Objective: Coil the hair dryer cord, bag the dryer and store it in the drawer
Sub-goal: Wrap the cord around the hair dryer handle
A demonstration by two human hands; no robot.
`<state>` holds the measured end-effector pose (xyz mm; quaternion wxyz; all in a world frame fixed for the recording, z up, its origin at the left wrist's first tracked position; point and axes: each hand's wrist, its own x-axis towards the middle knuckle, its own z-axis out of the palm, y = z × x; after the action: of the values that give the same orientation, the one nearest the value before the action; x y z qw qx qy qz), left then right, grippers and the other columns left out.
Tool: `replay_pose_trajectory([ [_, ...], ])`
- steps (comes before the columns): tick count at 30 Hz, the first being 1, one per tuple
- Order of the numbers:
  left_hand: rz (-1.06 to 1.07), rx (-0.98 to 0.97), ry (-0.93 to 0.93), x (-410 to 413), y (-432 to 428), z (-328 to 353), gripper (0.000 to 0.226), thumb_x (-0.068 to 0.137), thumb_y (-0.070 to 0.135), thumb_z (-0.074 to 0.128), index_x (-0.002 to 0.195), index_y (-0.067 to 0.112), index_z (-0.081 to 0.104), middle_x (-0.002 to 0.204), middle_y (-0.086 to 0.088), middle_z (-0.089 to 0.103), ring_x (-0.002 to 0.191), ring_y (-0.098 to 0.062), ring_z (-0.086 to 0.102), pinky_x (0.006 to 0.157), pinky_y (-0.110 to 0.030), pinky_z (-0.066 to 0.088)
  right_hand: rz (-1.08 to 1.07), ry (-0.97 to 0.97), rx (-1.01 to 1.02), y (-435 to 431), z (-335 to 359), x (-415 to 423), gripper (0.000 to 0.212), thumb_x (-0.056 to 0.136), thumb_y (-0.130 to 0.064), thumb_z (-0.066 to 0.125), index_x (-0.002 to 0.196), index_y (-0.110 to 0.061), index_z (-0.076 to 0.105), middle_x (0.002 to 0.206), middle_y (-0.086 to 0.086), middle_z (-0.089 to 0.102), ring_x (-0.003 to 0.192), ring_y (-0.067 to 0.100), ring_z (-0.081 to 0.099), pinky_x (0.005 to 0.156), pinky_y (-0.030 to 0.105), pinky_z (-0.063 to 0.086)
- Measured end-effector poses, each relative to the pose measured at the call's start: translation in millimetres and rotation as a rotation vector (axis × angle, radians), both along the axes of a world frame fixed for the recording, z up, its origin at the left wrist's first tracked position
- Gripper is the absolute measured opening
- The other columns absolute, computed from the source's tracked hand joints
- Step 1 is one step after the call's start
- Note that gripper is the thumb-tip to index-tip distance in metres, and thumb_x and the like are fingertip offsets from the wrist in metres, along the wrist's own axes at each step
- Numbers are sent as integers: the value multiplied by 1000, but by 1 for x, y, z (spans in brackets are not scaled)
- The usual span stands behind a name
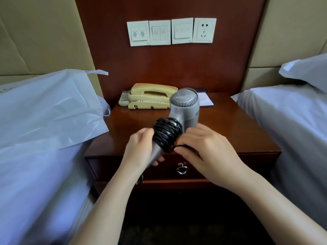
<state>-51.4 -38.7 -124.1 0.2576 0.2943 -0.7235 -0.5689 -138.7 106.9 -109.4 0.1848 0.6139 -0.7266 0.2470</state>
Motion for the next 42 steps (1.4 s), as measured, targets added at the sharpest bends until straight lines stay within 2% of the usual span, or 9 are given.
replay_pose_trajectory([
  [4, -84, 87, 28, -2, 8, 2, 27, 95, 23, 37, 92, 10, 61, 58, -14, 65, 44, -23, 59, 46, -31, 45, -6, -273, -123, 0, -7, -6, 27, 87, -43, 49, 79, -21, 64, 76, -9, 55, 73, 12, 52, 64, 35, 46],
  [8, -105, 68, 25, -2, 10, 0, 35, 94, 43, 42, 96, 13, 60, 67, -12, 69, 49, -18, 62, 46, -29, 47, 72, -669, -191, -1, -6, -3, 23, 90, -24, 60, 67, -20, 59, 55, -15, 53, 53, 0, 47, 54, 12, 34],
  [12, -113, 93, 33, -2, 11, 1, 31, 96, 35, 44, 96, 8, 59, 57, -7, 64, 43, -16, 58, 42, -26, 44, 151, -1008, -284, -4, -2, -3, 22, 90, -15, 58, 70, -5, 60, 45, -8, 45, 40, 4, 37, 45, 12, 30],
  [18, -96, 155, 36, -2, 8, 2, 20, 95, 20, 35, 85, 17, 51, 62, -23, 57, 45, -27, 49, 47, -33, 37, 375, -1561, -409, 4, 0, -15, 5, 79, -19, 61, 79, -14, 63, 72, 10, 64, 53, 14, 51, 51, 20, 45],
  [20, -81, 126, 38, -2, 2, 0, 18, 94, 17, 36, 89, 13, 53, 63, -22, 58, 46, -27, 51, 47, -32, 38, 475, -1652, -398, 5, -3, -18, 18, 72, -22, 72, 87, -15, 64, 82, 11, 66, 63, 14, 58, 57, 20, 49],
  [29, -67, -55, -38, -3, -4, -9, 14, 89, 23, 46, 90, 15, 58, 52, -9, 62, 46, -22, 60, 45, -28, 44, 360, -1739, -702, -13, -20, -7, 17, 76, -22, 59, 79, -9, 69, 66, 6, 69, 58, 8, 61, 57, 16, 50],
  [35, -94, -42, -45, -3, 0, -10, 16, 91, 22, 45, 96, 14, 58, 64, -11, 63, 46, -21, 61, 44, -28, 44, 478, -1646, -467, -13, -18, -5, 32, 87, -33, 43, 81, -13, 67, 72, -1, 65, 76, 14, 64, 82, 31, 54],
  [38, -94, -27, -44, -3, 0, -10, 17, 93, 23, 46, 97, 11, 57, 68, -11, 63, 45, -20, 61, 44, -29, 44, 323, -1423, -325, -12, -21, -7, 36, 96, -31, 37, 92, -5, 62, 54, -4, 50, 52, 13, 49, 67, 27, 51],
  [42, -108, -67, -49, -5, 5, -12, 17, 93, 24, 48, 98, 9, 55, 64, -10, 62, 43, -18, 60, 41, -27, 44, 68, -1020, -293, -13, -25, -10, 18, 97, -18, 43, 81, -12, 47, 42, -7, 45, 41, 6, 40, 53, 28, 44],
])
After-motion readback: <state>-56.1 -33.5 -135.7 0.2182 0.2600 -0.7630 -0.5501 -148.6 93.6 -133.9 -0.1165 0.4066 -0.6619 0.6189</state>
